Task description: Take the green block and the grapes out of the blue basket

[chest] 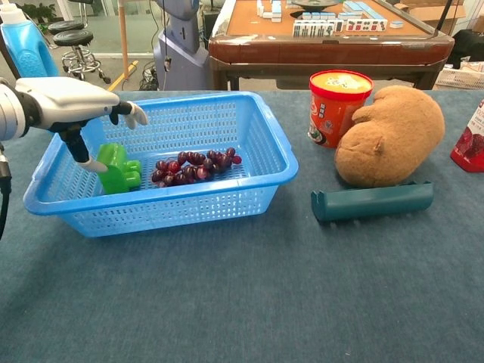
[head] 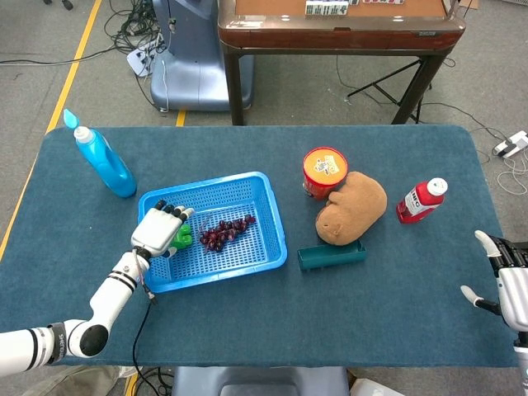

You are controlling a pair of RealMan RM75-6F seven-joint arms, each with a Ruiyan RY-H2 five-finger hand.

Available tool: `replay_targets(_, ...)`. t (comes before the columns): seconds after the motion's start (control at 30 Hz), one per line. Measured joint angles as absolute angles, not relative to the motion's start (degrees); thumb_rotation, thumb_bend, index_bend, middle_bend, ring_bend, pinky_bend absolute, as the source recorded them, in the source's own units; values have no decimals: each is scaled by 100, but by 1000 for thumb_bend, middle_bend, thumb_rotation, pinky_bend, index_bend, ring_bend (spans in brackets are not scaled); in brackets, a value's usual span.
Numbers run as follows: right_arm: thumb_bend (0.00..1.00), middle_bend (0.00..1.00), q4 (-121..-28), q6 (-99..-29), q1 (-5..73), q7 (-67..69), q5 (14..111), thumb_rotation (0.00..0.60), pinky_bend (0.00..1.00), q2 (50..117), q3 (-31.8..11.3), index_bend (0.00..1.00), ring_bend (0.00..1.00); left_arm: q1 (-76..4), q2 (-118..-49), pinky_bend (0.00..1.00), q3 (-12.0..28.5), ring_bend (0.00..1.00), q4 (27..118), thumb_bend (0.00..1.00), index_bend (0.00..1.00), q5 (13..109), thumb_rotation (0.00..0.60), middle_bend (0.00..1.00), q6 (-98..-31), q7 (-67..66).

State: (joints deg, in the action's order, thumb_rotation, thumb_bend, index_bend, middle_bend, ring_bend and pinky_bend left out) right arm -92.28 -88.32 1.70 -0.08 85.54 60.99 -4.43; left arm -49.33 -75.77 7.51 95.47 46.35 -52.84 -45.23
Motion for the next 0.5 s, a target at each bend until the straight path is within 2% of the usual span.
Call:
replay_targets(0.3,108,174,-9194,-8831,151,39,8539,600,245,6100,-445,110,157,-5233,-7673,128,546,212,9572,245,147,3789,600,194,-5492,-5105)
replay_targets(0.5,108,174,-9196,-8837,136,41,8525,600,245,6092,-447,110,157,-5338,-7818,128,487,212,9367,244,154,3622,600,194,-5516,-5045)
